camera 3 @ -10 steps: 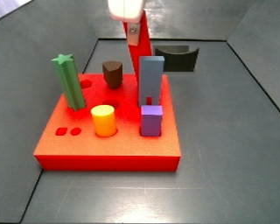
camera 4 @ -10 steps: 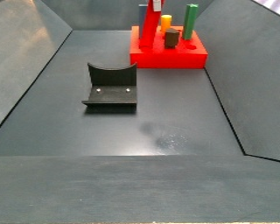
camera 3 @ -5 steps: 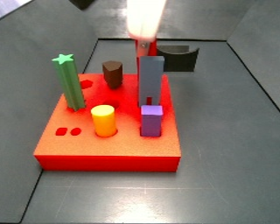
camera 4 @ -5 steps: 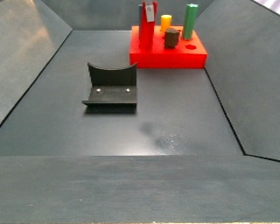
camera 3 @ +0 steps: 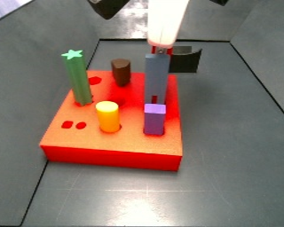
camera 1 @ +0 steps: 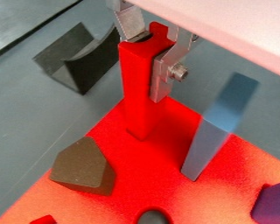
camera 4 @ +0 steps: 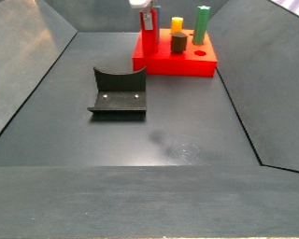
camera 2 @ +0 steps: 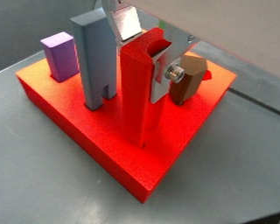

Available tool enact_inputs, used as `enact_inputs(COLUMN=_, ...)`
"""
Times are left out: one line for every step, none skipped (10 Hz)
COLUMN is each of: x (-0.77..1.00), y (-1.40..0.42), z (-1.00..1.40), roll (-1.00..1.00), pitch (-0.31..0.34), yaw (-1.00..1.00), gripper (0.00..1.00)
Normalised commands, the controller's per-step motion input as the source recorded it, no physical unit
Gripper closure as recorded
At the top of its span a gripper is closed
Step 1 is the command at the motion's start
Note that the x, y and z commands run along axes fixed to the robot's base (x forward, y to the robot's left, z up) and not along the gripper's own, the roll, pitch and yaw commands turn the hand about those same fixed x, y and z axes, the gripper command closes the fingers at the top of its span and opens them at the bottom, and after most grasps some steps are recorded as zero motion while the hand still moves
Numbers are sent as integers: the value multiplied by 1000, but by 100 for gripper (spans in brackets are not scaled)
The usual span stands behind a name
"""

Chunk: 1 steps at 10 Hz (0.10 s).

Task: Pick up the arch object. Move up. Move to above the board. Insert the arch object.
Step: Insert the arch object.

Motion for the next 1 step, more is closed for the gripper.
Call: enact_inputs(x=0, y=0, z=0, roll=0, pitch=0, yaw=0, gripper=100)
